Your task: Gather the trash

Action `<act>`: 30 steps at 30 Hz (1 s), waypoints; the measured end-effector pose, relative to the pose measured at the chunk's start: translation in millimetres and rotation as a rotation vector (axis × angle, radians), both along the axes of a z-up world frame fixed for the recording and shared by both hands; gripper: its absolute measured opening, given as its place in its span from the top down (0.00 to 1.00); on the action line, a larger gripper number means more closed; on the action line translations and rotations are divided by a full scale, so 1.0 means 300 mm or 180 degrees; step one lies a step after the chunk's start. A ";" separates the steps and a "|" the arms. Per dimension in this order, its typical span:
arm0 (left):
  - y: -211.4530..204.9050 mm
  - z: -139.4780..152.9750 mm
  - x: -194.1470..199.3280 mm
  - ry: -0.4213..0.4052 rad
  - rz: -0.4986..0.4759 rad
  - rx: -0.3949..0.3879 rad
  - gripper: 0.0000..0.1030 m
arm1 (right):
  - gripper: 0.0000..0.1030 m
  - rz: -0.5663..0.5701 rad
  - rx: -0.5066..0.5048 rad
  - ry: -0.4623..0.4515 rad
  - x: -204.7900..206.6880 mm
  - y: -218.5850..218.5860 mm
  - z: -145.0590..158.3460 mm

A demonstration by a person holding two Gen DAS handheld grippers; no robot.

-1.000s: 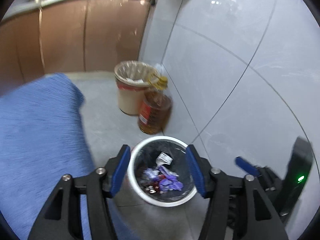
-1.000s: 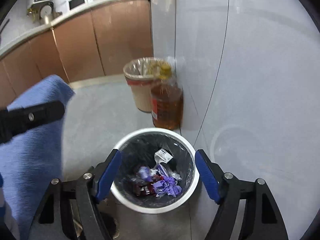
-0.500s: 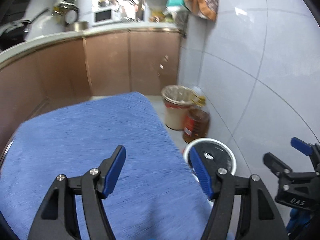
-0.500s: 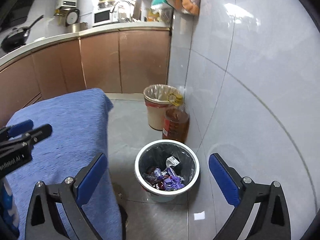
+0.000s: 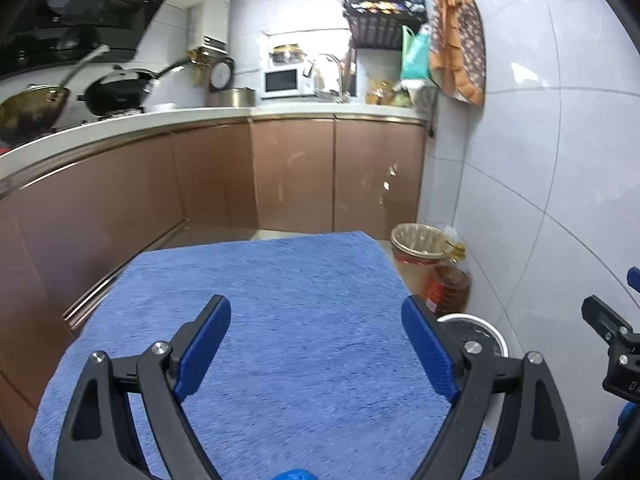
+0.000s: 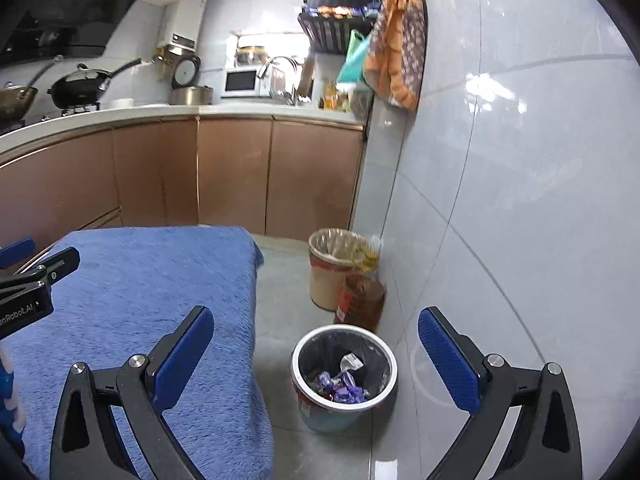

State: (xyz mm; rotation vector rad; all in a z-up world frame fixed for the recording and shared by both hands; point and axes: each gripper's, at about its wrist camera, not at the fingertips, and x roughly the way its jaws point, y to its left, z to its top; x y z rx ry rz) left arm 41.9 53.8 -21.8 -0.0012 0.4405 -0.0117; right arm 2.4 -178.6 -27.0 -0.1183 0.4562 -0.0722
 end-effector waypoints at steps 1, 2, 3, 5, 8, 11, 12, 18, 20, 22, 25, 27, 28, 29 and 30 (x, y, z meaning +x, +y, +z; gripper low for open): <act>0.007 0.008 -0.010 -0.0024 0.0024 -0.0004 0.15 | 0.00 0.0013 -0.0011 -0.0033 -0.013 0.006 0.009; 0.015 0.014 -0.025 -0.0052 0.0050 -0.0006 0.15 | 0.00 0.0028 -0.0017 -0.0058 -0.025 0.010 0.016; 0.028 0.023 -0.045 -0.0087 0.0074 -0.0009 0.15 | 0.00 0.0047 -0.0018 -0.0080 -0.037 0.016 0.021; 0.044 0.035 -0.076 -0.0160 0.0125 -0.0013 0.14 | 0.00 0.0075 -0.0025 -0.0117 -0.060 0.024 0.028; 0.068 0.046 -0.118 -0.0235 0.0183 -0.0008 0.13 | 0.00 0.0113 -0.0009 -0.0163 -0.082 0.030 0.032; 0.077 0.050 -0.150 -0.0258 0.0205 -0.0013 0.13 | 0.00 0.0146 -0.0005 -0.0193 -0.099 0.036 0.033; 0.072 0.051 -0.154 -0.0264 0.0214 -0.0001 0.13 | 0.00 0.0156 0.0003 -0.0203 -0.103 0.035 0.034; 0.058 0.068 -0.187 -0.0328 0.0230 0.0044 0.13 | 0.00 0.0205 0.0034 -0.0256 -0.125 0.039 0.042; 0.058 0.072 -0.199 -0.0349 0.0230 0.0057 0.13 | 0.00 0.0219 0.0045 -0.0265 -0.130 0.037 0.040; 0.052 0.077 -0.215 -0.0382 0.0231 0.0072 0.13 | 0.00 0.0219 0.0064 -0.0274 -0.135 0.033 0.041; 0.047 0.086 -0.231 -0.0420 0.0238 0.0071 0.13 | 0.00 0.0209 0.0093 -0.0308 -0.141 0.026 0.045; 0.040 0.089 -0.238 -0.0427 0.0230 0.0075 0.13 | 0.00 0.0205 0.0106 -0.0329 -0.147 0.024 0.047; 0.034 0.090 -0.242 -0.0426 0.0222 0.0079 0.13 | 0.00 0.0204 0.0112 -0.0343 -0.151 0.024 0.048; 0.031 0.090 -0.244 -0.0427 0.0210 0.0081 0.13 | 0.00 0.0201 0.0118 -0.0355 -0.154 0.023 0.050; 0.024 0.089 -0.246 -0.0425 0.0197 0.0090 0.13 | 0.00 0.0199 0.0121 -0.0361 -0.155 0.022 0.051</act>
